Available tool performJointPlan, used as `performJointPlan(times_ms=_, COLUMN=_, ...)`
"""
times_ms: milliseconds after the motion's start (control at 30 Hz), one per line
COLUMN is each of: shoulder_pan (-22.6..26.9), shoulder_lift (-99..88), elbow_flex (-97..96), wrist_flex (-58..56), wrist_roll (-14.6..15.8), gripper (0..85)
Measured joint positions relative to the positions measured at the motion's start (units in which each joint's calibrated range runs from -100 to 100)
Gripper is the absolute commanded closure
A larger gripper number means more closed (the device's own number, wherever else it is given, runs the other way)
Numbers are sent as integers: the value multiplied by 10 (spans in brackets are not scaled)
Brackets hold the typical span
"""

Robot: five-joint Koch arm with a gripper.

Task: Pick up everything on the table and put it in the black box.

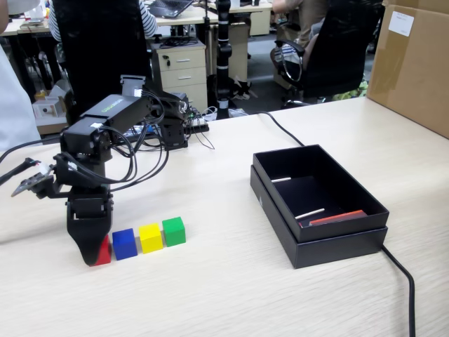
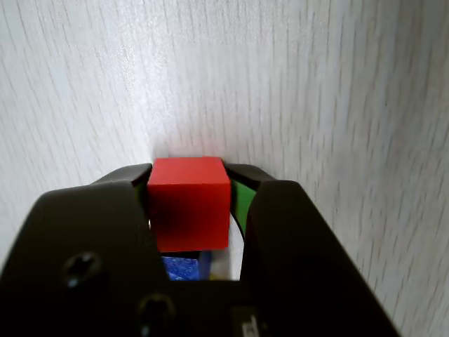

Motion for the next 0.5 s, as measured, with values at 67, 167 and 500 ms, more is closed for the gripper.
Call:
performJointPlan(times_ms=67, shoulder_pan=0, shoulder_lift=6, elbow_flex=15, wrist_flex=1, wrist_roll=0, gripper=830)
performJointPlan(times_ms=167, shoulder_pan=-1, shoulder_lift=8, elbow_flex=16, wrist_flex=1, wrist_roll=0, gripper=830)
performJointPlan(times_ms=500, shoulder_pan=9, shoulder_lift=-384, elbow_flex=-220, wrist_flex=0, wrist_roll=4, gripper=826)
